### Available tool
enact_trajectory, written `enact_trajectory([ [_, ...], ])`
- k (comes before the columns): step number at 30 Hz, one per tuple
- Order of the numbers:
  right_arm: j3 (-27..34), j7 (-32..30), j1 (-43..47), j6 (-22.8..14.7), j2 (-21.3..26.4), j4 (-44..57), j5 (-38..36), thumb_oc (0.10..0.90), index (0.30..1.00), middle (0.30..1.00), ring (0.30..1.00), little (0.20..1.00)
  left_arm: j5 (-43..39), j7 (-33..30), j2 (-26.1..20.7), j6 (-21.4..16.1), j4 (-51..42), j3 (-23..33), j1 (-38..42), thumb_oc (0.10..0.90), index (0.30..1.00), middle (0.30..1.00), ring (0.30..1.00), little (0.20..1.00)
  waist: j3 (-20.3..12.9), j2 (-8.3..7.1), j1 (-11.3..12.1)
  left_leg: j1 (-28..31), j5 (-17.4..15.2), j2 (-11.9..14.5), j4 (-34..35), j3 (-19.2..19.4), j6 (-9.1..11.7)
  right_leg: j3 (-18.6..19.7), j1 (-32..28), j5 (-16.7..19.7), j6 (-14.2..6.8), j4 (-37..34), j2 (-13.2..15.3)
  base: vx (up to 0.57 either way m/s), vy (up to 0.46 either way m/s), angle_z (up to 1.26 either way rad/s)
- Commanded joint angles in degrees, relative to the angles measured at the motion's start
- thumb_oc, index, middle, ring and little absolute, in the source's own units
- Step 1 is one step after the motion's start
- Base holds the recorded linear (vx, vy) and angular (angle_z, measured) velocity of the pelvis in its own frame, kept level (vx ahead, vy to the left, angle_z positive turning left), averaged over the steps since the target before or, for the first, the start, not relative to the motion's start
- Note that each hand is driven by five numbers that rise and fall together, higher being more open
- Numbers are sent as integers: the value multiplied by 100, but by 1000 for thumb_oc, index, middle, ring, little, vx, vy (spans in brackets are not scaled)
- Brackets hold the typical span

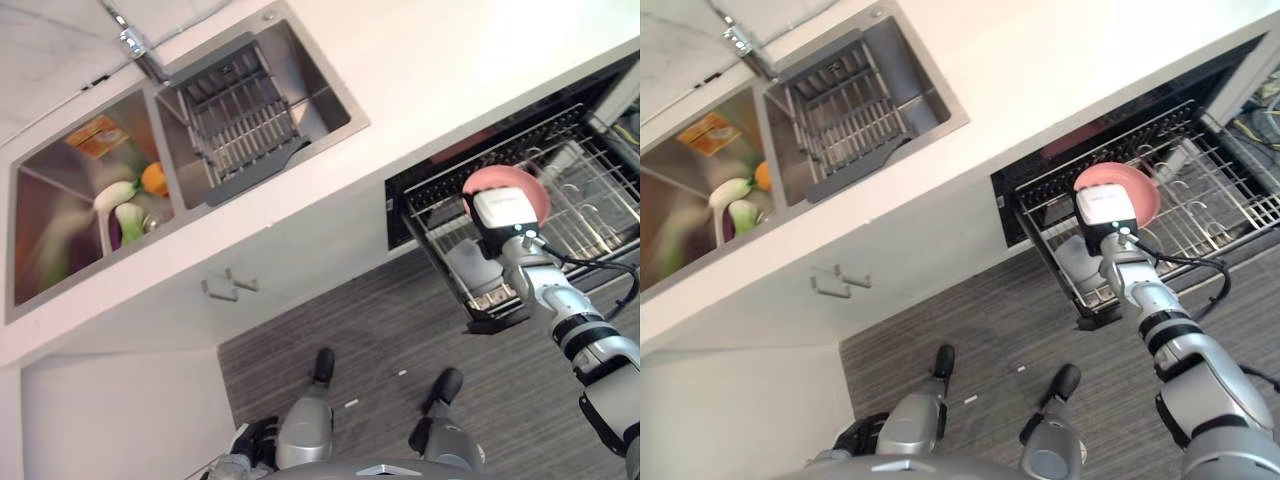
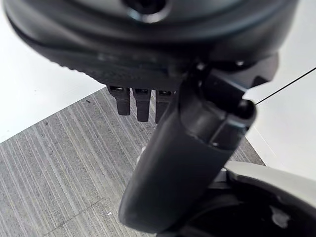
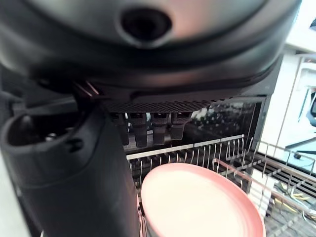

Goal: Place the dishes in the dishwasher.

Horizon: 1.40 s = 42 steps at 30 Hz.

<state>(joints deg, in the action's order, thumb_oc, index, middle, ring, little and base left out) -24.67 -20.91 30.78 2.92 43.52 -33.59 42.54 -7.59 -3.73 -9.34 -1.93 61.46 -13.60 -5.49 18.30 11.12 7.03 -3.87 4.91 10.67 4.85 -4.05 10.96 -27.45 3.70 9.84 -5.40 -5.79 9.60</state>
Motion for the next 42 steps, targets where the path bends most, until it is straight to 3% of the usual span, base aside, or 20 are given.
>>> enact_trajectory([
  [1,784,-665,-292,2,442,878,-565,800,900,900,900,900,-77,-161,-248,-116,209,-93,-45,800,900,900,900,900,-708,-489,-204,-158,-32,-103,15,447,-261,363,-423,-945,-283,79,215,135,-32,-16],
  [2,1489,-794,-906,-20,558,1522,-632,800,900,900,900,900,-38,-176,-231,-90,208,110,-65,800,900,900,900,900,-782,-583,-330,20,-148,-97,5,516,-276,439,-541,-993,-280,79,185,55,-9,-19],
  [4,1894,-915,-1229,-12,558,1792,-668,800,900,900,900,900,36,-170,-218,-81,245,205,-59,800,900,900,900,900,-840,-626,-413,125,-205,-92,-3,574,-291,485,-590,-1007,-279,79,176,103,-10,-19],
  [5,2664,-1061,-1822,23,524,2445,-732,800,900,900,900,900,61,-179,-188,-47,292,367,-80,800,900,900,900,900,-911,-690,-532,290,-298,-95,-12,667,-315,580,-662,-1028,-285,79,160,89,1,-21],
  [7,3046,-1143,-2136,36,422,2641,-813,800,900,900,900,900,65,-189,-170,-36,319,443,-57,800,900,900,900,900,-949,-720,-583,363,-335,-100,-21,719,-331,626,-694,-1034,-288,79,153,72,1,-32],
  [8,3671,-1399,-2649,138,255,2293,-1146,800,900,900,900,900,50,-198,-142,-24,362,539,-47,800,900,900,900,900,-1028,-762,-664,501,-398,-100,-30,784,-349,669,-771,-1051,-290,79,140,66,-2,-41],
  [11,4154,-1498,-3188,264,77,1825,-1392,800,900,900,900,900,29,-165,-123,-10,426,629,-47,800,900,900,900,900,-1114,-800,-719,608,-421,-108,-23,840,-364,695,-844,-1055,-290,79,137,60,-8,-35],
  [12,4463,-1478,-3598,354,-121,1273,-1650,516,474,474,474,474,-32,-153,-100,-16,549,757,-31,800,900,900,900,900,-1185,-821,-799,717,-483,-79,-30,895,-353,726,-922,-1094,-295,103,121,58,-12,-26],
  [13,4524,-1482,-3659,359,-191,1125,-1774,400,300,300,300,300,-64,-155,-92,-23,564,774,-31,800,900,900,900,900,-1215,-833,-811,711,-454,-89,-19,903,-361,720,-912,-1065,-298,99,135,57,-14,-11],
  [17,4396,-1466,-3738,352,-557,550,-2126,400,300,300,300,300,-268,-134,-76,-38,484,777,-48,800,900,900,900,900,-1253,-830,-829,735,-452,-108,-10,883,-370,684,-947,-1072,-292,126,153,21,-8,-9],
  [19,3874,-1275,-3532,279,-926,-25,-2358,400,300,300,300,300,-346,-109,-32,-32,476,697,-76,800,900,900,900,900,-1249,-805,-759,734,-435,-132,-5,817,-378,650,-1001,-1083,-272,142,160,34,-15,-6],
  [23,3185,-1003,-3055,152,-1044,-580,-2506,400,300,300,300,300,-337,-58,-55,-28,426,570,-167,800,900,900,900,900,-1191,-734,-659,683,-401,-169,3,678,-372,527,-1069,-1090,-263,146,177,15,0,10],
  [28,2196,-829,-2112,6,-1118,-1504,-2660,400,300,300,300,300,-263,-43,-128,-39,364,226,-222,800,900,900,900,900,-1004,-462,-337,270,-203,-244,-1,302,-292,119,-984,-1062,-270,124,230,-78,23,45],
  [30,2082,-819,-1964,5,-1157,-1790,-2680,400,300,300,300,300,-192,-30,-114,-29,416,147,-226,800,900,900,900,900,-990,-391,-269,188,-158,-252,-3,202,-270,2,-995,-1069,-267,115,247,-56,31,81],
  [31,1859,-805,-1702,40,-1104,-2006,-2554,400,300,300,300,300,-57,-3,-118,-17,402,-23,-257,800,900,900,900,900,-894,-168,-76,57,-80,-282,-14,14,-195,-304,-1089,-1098,-287,106,297,-60,58,98],
  [34,1609,-772,-1204,68,-731,-2162,-2296,400,300,300,300,300,53,19,-171,-59,293,-232,-291,800,900,900,900,900,-832,100,135,-138,45,-409,-9,-195,-153,-705,-1180,-1077,-349,103,423,-29,72,96],
  [40,1158,-652,-325,35,-163,-2406,-2011,400,300,300,300,300,203,19,-296,-91,477,-314,-305,800,900,900,900,900,-867,137,473,-405,56,-496,11,-401,-108,-989,-1172,-1160,-461,158,517,25,38,45],
  [42,1025,-812,207,40,369,-2499,-2025,400,300,300,300,300,128,-27,-421,-145,310,-416,-199,800,900,900,900,900,-729,74,743,-806,203,-492,15,-704,-65,-1248,-1049,-1239,-445,232,484,-68,-4,28],
])
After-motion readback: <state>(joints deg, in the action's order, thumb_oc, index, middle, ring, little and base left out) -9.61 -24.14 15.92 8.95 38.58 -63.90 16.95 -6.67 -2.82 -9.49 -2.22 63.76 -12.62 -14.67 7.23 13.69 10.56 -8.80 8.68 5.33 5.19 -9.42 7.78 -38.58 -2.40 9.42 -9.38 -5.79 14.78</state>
